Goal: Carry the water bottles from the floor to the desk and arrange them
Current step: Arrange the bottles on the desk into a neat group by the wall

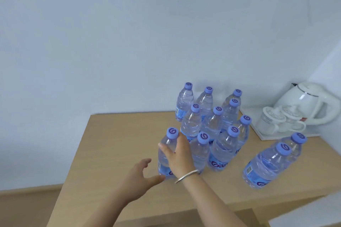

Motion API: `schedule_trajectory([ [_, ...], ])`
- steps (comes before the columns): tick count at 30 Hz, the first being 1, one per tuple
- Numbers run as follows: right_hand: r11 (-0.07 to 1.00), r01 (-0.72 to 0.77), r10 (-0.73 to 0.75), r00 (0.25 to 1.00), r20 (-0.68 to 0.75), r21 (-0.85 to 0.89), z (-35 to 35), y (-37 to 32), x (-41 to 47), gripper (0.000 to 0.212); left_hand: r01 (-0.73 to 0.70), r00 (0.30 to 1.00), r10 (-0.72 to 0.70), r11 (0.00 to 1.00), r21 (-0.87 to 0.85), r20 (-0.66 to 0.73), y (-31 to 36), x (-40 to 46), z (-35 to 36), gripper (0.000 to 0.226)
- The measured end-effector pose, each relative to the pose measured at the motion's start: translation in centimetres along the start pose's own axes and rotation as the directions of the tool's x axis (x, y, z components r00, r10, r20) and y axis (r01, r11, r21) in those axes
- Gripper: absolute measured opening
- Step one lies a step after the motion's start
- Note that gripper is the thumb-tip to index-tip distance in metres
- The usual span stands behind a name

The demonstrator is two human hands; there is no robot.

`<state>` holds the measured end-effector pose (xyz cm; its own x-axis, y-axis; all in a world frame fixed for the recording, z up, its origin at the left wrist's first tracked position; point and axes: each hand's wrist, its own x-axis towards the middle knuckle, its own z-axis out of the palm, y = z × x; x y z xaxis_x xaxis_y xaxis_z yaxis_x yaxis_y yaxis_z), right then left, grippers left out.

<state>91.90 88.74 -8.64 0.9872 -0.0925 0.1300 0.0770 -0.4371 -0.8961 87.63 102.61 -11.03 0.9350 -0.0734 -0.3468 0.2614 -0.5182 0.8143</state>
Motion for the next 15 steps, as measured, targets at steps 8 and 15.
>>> schedule_trajectory([
  [8,0.987,0.138,-0.137,0.990,-0.015,0.085,-2.0,-9.0,2.4,0.033,-0.271,0.961,0.261,0.954,-0.130,-0.086,3.2,-1.2,-3.4,0.085],
  [15,0.905,0.313,-0.291,0.950,-0.117,0.288,-5.6,-21.0,3.3,0.031,-0.562,0.826,0.489,0.758,-0.332,-0.281,9.6,-4.3,-8.7,0.059],
])
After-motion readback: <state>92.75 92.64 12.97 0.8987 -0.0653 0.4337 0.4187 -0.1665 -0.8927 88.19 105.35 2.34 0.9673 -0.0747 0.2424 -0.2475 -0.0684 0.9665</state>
